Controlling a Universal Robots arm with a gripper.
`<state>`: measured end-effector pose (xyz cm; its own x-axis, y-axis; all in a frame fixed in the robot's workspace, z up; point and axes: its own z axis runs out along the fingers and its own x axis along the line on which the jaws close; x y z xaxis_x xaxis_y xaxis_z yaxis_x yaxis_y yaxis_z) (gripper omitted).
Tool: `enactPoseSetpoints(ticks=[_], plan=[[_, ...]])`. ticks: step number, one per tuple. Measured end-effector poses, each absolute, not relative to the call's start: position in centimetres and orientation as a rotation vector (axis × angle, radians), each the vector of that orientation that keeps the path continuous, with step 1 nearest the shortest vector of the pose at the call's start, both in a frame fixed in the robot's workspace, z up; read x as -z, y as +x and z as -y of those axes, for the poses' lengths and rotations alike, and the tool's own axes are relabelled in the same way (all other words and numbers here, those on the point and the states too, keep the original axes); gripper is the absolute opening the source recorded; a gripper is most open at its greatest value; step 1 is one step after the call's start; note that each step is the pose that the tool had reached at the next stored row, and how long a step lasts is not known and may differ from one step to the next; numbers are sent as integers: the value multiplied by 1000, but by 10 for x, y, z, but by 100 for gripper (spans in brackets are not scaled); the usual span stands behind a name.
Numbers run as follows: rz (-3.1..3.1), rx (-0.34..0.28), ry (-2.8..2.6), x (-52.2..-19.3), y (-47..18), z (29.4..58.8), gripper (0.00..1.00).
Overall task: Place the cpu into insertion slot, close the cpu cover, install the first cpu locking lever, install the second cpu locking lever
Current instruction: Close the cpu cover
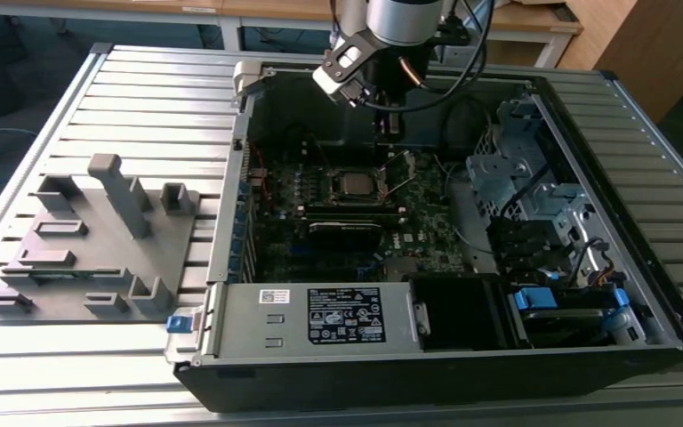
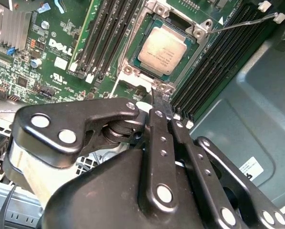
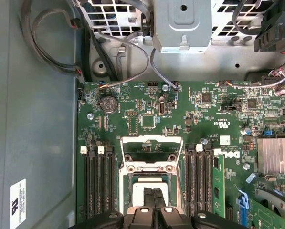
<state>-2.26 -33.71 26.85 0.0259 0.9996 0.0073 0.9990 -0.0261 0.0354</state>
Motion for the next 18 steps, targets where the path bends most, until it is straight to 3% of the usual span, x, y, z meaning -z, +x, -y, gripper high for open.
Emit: enactPoseSetpoints(ticks=[18], plan=[[-2178, -47, 2235, -269, -17, 337, 10]])
